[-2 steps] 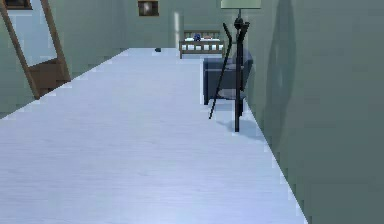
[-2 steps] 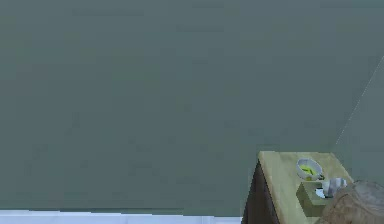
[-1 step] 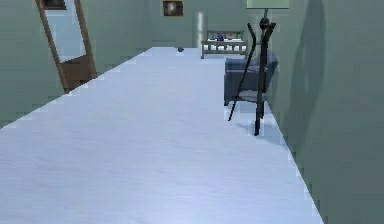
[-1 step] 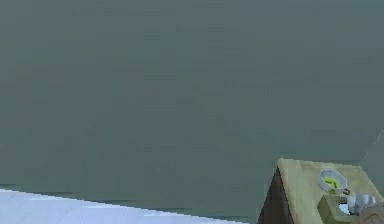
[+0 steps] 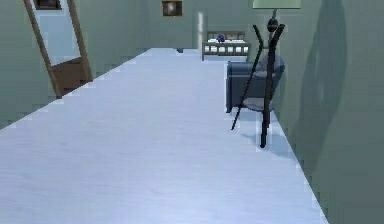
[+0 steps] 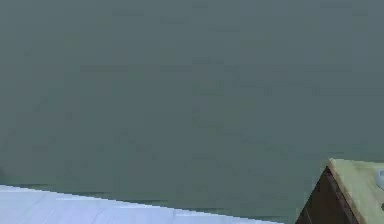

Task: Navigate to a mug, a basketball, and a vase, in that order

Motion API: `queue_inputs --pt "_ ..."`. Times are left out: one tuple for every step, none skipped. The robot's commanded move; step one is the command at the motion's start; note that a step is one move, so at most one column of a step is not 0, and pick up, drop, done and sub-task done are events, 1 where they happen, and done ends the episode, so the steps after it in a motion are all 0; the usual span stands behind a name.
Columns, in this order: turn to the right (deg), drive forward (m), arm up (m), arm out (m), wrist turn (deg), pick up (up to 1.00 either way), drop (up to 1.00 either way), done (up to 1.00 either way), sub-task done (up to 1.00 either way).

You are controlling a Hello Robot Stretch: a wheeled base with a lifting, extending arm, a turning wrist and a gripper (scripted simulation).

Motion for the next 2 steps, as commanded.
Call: queue_inputs --pt "-27.0 0.00 0.00 0.00 0.0 0.00 0.00 0.00 0.00" --pt "0.0 1.00 0.00 0.00 0.0 0.00 0.00 0.00 0.00"
